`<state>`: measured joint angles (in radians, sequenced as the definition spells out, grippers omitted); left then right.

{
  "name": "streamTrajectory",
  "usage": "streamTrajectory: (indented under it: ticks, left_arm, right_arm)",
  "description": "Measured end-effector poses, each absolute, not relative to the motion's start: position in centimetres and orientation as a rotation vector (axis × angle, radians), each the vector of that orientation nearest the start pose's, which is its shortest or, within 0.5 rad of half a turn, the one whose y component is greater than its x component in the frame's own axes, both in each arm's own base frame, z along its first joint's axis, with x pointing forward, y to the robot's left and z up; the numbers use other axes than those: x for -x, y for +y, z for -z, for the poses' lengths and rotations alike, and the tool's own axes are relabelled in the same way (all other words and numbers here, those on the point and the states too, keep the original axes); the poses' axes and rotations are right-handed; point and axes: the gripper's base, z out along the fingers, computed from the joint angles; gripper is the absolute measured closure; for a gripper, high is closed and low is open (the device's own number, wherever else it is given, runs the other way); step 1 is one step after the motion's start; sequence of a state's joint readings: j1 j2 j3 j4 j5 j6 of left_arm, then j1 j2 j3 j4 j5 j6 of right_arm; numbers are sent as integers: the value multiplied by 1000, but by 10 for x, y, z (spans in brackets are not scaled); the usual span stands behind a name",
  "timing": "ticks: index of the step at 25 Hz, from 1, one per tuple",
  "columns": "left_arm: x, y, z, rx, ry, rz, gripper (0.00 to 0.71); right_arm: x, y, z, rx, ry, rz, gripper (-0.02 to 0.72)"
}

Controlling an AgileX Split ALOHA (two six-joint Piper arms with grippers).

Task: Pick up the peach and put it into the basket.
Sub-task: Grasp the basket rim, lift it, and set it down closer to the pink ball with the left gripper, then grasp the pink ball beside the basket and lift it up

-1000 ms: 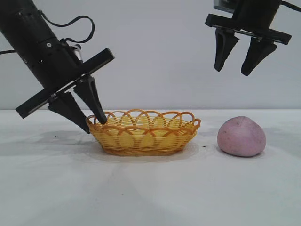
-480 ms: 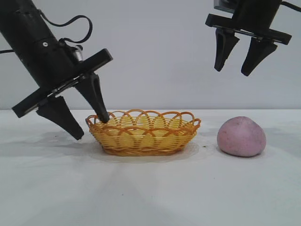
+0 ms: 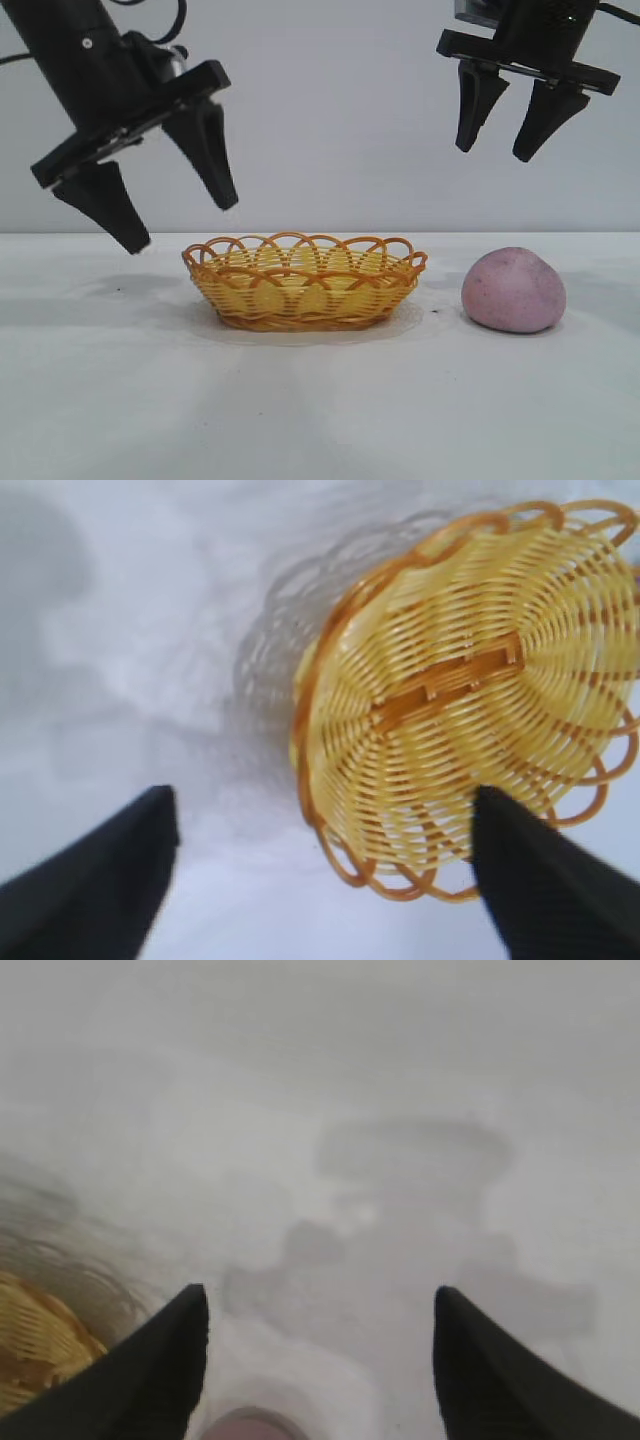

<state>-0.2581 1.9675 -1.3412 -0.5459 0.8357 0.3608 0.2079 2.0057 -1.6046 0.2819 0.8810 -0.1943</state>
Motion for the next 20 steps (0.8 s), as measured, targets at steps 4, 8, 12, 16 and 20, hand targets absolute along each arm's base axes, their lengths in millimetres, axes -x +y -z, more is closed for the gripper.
streamTrajectory:
  ticks: [4,8,12,16,20]
  left_arm:
    - [-374,-126,-186,-542,2874,464,183]
    - [-380,-113,-196,-590,2923,215,224]
    - [-384,-96,-202,-571,2957,-58,245]
    - [-385,-77,-202,-525,2991,-153,245]
    - [-387,-43,-202,-368,3057,-128,245]
  right_arm:
    - [-419,109,-224,365,2735,-353,285]
    - [-419,109,-224,366,2739,-353,285]
    - [-419,109,-224,367,2741,-354,285]
    - [-418,109,-224,368,2745,-355,285]
    - [-417,109,-223,372,2757,-357,285]
